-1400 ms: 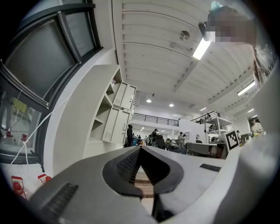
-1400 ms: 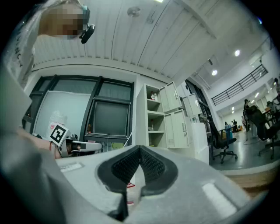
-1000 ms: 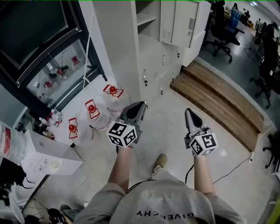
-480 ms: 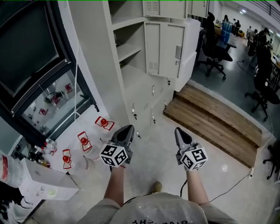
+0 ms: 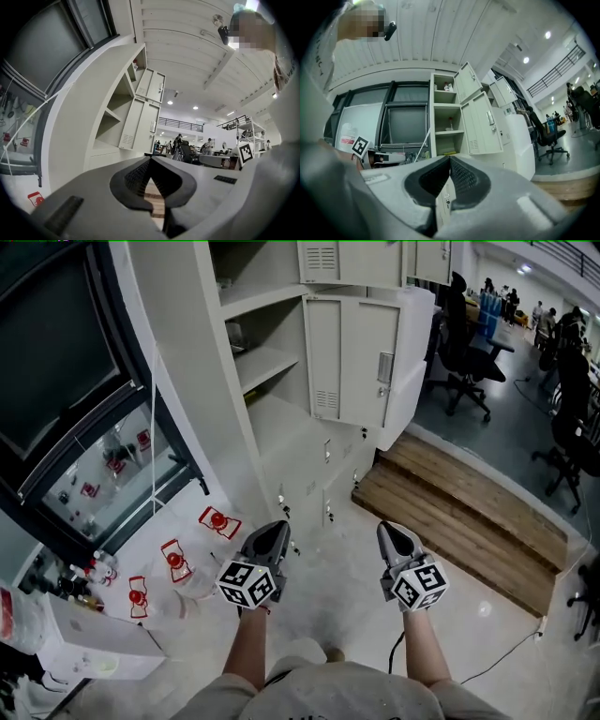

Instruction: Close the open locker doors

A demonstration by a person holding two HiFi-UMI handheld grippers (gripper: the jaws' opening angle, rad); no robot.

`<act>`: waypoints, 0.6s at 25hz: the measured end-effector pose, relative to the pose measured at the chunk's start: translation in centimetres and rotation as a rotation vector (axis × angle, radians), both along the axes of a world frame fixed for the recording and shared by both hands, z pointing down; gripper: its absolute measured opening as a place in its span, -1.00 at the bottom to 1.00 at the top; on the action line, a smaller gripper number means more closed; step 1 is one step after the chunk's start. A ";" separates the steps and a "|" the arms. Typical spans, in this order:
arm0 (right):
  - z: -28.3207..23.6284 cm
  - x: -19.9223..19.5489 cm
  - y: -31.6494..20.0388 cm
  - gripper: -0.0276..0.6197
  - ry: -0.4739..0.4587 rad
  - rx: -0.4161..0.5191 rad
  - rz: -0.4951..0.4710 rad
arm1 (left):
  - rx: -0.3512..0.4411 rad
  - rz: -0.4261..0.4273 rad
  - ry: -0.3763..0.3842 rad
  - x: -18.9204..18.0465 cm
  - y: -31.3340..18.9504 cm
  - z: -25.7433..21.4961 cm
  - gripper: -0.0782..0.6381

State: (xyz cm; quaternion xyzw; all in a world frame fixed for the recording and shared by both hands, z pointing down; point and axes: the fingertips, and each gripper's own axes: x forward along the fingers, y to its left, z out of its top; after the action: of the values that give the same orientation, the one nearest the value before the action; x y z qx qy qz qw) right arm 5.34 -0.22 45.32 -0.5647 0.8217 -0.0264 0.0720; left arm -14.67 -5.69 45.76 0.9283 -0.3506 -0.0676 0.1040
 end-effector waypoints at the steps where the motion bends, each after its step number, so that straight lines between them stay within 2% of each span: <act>1: 0.2 0.1 -0.7 -0.91 -0.005 -0.003 -0.003 | -0.001 -0.004 -0.003 0.0 -0.6 0.0 -0.79; 5: 1.3 0.0 -3.3 -0.91 -0.028 -0.023 -0.032 | -0.011 -0.025 -0.015 -0.3 -2.7 0.5 -0.79; 9: 1.6 1.3 -6.4 -0.91 -0.024 -0.022 -0.020 | -0.005 -0.006 -0.011 1.7 -6.2 1.0 -0.79; 15: 1.4 1.0 -12.6 -0.91 -0.002 -0.031 -0.058 | -0.005 -0.008 0.000 2.7 -12.2 0.8 -0.79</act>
State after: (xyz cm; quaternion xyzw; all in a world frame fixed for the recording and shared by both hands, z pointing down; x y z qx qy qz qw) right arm 6.35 -12.83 46.71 -0.5418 0.8371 -0.0416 0.0633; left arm -11.94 -17.86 46.58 0.9266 -0.3544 -0.0672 0.1060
